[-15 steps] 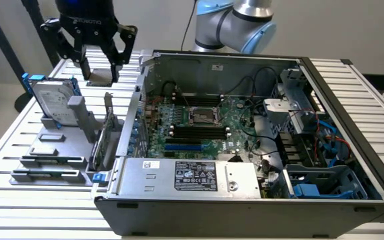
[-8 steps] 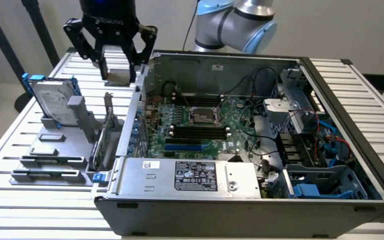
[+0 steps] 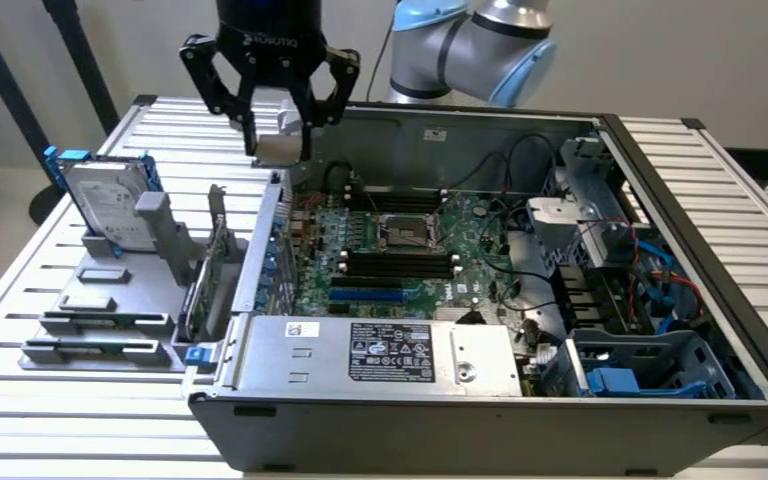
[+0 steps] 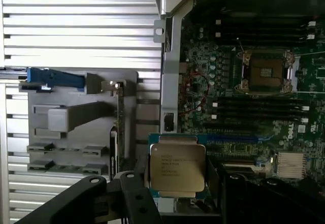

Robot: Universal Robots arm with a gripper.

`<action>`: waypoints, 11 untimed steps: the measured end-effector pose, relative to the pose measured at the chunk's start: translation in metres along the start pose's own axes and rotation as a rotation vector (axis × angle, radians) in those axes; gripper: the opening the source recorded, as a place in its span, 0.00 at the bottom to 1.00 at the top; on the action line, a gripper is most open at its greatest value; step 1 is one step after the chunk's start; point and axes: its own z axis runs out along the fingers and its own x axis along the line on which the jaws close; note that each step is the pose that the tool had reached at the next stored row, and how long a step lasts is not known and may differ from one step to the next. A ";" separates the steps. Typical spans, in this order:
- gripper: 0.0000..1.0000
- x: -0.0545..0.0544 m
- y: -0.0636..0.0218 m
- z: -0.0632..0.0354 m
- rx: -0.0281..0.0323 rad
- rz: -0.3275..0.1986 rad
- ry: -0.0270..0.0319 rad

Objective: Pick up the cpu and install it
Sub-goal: 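Pick up the cpu and move it towards the insertion slot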

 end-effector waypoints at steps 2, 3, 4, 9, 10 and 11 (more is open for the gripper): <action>0.55 -0.009 0.0033 -0.0001 0.0001 0.000 0.0000; 0.55 -0.013 0.0050 -0.0001 0.0001 0.000 0.0000; 0.55 -0.018 0.0068 -0.0001 0.0000 0.000 0.0000; 0.55 -0.040 0.0167 0.0013 0.0001 0.000 0.0001; 0.55 -0.044 0.0192 0.0025 0.0000 0.000 -0.0001; 0.55 -0.049 0.0220 0.0041 -0.0001 0.000 -0.0001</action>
